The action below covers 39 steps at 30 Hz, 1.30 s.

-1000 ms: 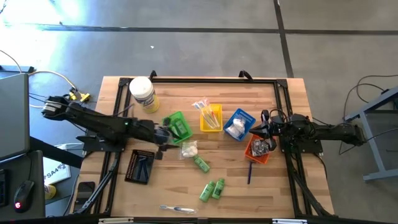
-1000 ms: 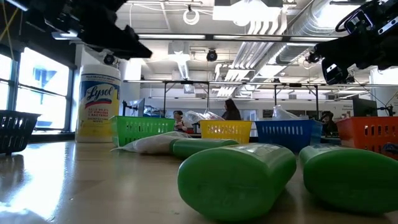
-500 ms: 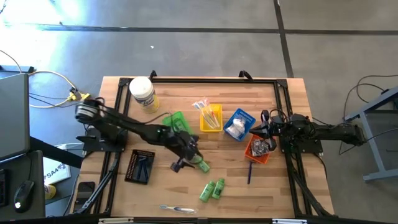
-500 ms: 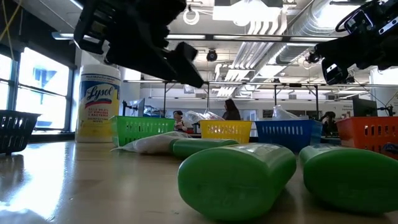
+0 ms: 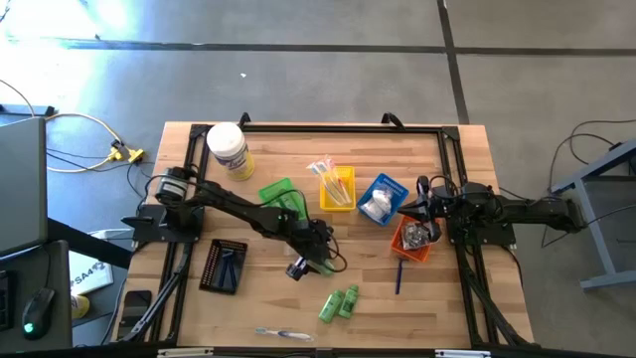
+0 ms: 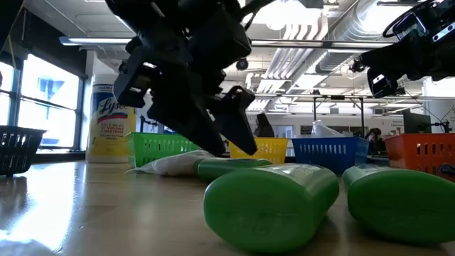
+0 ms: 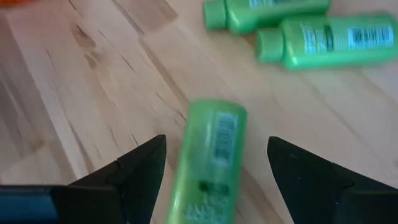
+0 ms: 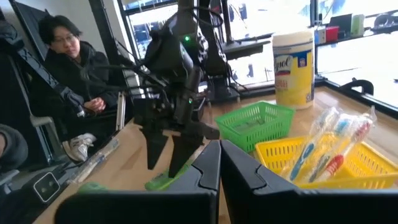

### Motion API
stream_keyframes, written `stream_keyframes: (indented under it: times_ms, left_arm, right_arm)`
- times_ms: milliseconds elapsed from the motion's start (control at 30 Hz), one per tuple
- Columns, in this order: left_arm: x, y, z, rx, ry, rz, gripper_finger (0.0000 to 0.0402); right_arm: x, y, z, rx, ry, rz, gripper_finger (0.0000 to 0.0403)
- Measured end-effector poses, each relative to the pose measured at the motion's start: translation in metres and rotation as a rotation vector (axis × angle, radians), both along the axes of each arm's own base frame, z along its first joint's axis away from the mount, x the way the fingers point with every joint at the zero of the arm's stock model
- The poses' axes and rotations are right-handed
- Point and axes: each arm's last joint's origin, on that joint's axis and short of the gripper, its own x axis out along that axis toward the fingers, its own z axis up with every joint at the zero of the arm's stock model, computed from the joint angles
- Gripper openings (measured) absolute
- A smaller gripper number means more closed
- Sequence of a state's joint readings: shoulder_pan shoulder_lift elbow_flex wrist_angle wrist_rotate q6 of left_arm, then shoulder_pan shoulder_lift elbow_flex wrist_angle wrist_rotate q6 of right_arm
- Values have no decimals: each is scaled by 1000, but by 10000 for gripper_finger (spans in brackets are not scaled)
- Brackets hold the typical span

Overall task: Pick & Place Travel size toiletries
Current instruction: Put the top left shampoo into the green bin

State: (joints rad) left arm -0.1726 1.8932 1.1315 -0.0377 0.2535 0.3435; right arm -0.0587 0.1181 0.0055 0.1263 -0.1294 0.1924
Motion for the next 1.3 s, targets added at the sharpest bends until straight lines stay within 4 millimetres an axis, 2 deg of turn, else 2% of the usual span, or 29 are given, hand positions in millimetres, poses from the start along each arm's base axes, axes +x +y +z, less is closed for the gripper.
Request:
stream_keyframes:
  times_ms: [433,533,733,900,1067,1300]
  left_arm:
    - [9,1,-29,41,45,40,271]
    - [9,0,-30,42,43,33,248]
    - [10,0,-30,32,36,20,150]
    - [10,0,-30,30,37,18,147]
    - [-2,-1,-12,88,61,-2,146]
    - [-33,-6,60,219,-58,-4,142]
  right_arm:
    - [1,0,-1,-5,14,0,2]
    - [1,0,-1,-5,12,-1,2]
    - [1,0,-1,-6,8,-1,2]
    - [1,0,-1,-6,7,0,2]
    - [1,0,-1,-5,7,1,2]
    - [1,0,0,-5,7,4,2]
